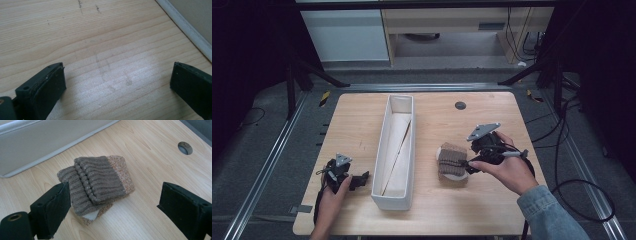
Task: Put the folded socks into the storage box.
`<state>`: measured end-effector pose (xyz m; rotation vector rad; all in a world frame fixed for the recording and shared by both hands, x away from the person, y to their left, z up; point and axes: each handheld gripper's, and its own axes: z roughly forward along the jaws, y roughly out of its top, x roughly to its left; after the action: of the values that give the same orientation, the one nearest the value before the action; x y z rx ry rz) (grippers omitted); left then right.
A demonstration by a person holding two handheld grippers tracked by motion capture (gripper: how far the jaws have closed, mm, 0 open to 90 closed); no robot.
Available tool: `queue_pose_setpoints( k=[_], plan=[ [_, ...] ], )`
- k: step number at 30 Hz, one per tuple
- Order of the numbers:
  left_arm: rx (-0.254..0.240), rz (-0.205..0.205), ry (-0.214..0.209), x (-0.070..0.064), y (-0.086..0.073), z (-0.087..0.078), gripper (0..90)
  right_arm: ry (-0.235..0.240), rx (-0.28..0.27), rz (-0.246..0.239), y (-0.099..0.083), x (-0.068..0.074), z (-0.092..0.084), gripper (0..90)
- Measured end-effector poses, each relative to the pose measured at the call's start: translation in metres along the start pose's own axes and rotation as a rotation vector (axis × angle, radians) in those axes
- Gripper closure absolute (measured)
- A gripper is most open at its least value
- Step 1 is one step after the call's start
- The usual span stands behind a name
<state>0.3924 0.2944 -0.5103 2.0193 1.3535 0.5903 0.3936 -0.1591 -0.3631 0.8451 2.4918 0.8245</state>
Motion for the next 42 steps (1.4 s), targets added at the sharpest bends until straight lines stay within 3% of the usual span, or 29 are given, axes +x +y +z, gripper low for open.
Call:
queue_pose_setpoints(
  k=[13, 27, 38, 42],
  plan=[
    [0.000, 0.000, 0.000, 0.000, 0.000, 0.000, 0.0, 0.018, 0.016, -0.044, 0.011, 0.004, 0.001, 15.3],
    [0.000, -0.001, 0.000, 0.000, 0.000, 0.000, 0.0, 0.070, 0.051, -0.071, 0.012, 0.014, 0.024, 16.7],
    [0.000, -0.001, -0.001, 0.000, 0.000, 0.000, 0.0, 0.103, 0.065, -0.088, 0.009, 0.021, 0.037, 25.4],
    [0.000, -0.001, -0.001, 0.000, 0.000, 0.000, 0.0, 0.116, 0.068, -0.100, 0.007, 0.023, 0.040, 22.0]
  ],
)
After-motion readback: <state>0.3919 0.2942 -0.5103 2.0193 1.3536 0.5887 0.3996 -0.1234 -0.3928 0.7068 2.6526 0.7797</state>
